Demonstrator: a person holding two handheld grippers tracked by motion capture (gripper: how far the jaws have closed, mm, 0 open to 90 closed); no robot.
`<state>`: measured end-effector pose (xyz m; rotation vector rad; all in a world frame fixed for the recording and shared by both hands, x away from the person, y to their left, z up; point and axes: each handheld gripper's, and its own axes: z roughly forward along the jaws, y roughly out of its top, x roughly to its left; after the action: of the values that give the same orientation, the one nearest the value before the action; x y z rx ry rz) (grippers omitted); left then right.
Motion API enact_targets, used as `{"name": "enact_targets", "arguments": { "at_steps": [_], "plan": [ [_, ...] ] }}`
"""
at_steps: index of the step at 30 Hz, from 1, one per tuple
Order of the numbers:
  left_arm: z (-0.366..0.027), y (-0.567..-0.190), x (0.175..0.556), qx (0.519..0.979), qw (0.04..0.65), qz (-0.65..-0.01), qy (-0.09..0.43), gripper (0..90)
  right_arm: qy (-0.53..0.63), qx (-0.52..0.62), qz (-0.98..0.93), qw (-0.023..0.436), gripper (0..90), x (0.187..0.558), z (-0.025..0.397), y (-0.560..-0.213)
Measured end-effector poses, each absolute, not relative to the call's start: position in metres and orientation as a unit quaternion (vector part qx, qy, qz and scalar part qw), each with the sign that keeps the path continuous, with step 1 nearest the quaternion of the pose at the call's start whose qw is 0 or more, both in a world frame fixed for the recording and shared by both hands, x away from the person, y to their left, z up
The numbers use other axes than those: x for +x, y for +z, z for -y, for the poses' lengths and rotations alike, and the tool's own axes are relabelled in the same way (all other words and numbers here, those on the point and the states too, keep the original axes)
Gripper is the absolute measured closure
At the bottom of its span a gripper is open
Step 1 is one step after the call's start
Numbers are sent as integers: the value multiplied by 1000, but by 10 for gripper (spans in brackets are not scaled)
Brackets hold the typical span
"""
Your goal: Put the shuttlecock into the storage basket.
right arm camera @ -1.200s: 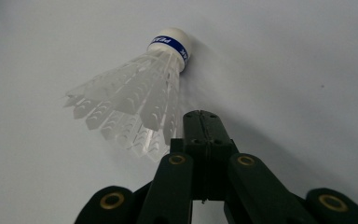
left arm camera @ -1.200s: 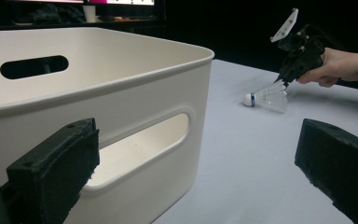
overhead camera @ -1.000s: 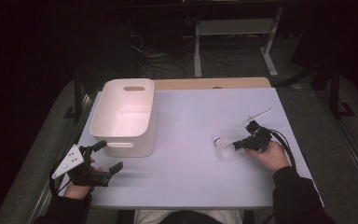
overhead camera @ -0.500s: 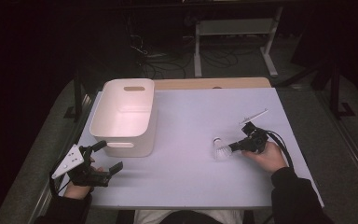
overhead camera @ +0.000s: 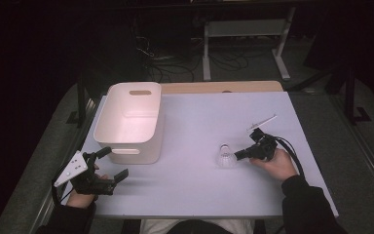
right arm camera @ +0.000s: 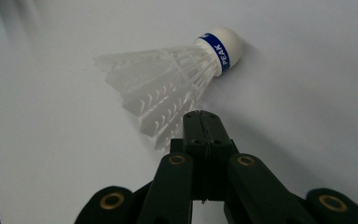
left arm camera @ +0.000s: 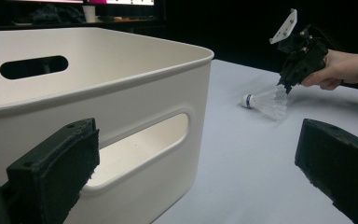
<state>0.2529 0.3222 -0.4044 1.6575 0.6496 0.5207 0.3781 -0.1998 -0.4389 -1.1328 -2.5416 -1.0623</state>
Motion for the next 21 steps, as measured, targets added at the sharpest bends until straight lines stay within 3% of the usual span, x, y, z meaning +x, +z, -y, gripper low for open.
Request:
{"name": "enact_targets", "arguments": {
  "at_steps": [21],
  "plan": [
    [-322,-404,253,715,600,-280,224,0,-356,-360,858,92,889,380,180,-439]
  ]
}}
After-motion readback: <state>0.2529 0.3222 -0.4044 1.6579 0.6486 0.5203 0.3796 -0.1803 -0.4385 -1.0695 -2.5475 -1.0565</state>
